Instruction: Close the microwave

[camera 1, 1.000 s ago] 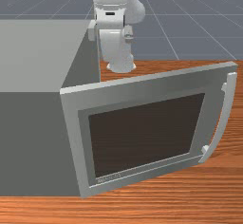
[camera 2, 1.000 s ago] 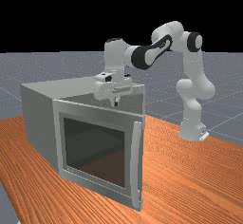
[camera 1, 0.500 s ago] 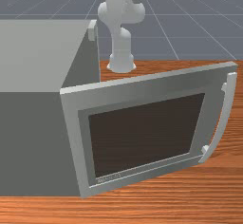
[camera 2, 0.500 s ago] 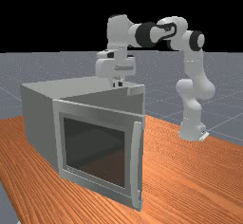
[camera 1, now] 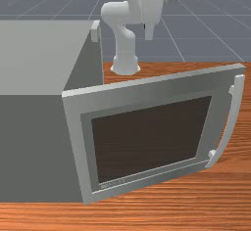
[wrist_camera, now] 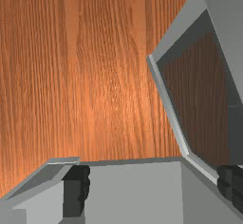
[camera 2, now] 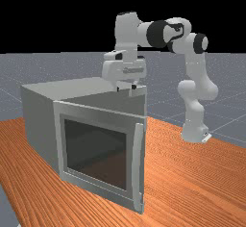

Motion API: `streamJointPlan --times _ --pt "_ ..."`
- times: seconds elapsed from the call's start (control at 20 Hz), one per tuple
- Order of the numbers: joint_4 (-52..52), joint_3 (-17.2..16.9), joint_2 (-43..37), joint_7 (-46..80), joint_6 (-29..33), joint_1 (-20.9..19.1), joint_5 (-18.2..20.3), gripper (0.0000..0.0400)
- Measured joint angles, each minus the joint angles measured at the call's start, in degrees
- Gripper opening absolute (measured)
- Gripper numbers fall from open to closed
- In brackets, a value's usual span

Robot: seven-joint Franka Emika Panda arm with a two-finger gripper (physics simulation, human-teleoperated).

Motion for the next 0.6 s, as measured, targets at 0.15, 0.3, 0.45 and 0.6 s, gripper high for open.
streamJointPlan --times 0.15,0.3,0.45,0.6 --pt "1.6 1.1 1.1 3.8 -0.5 2.4 -0.5 0.04" --pt "6.3 2.2 4.1 3.9 -1.9 4.0 0.0 0.04" --pt "8.3 1.8 6.5 4.3 3.0 4.5 -1.8 0.04" --pt "6.1 1.5 6.1 4.0 8.3 4.1 -2.5 0.04"
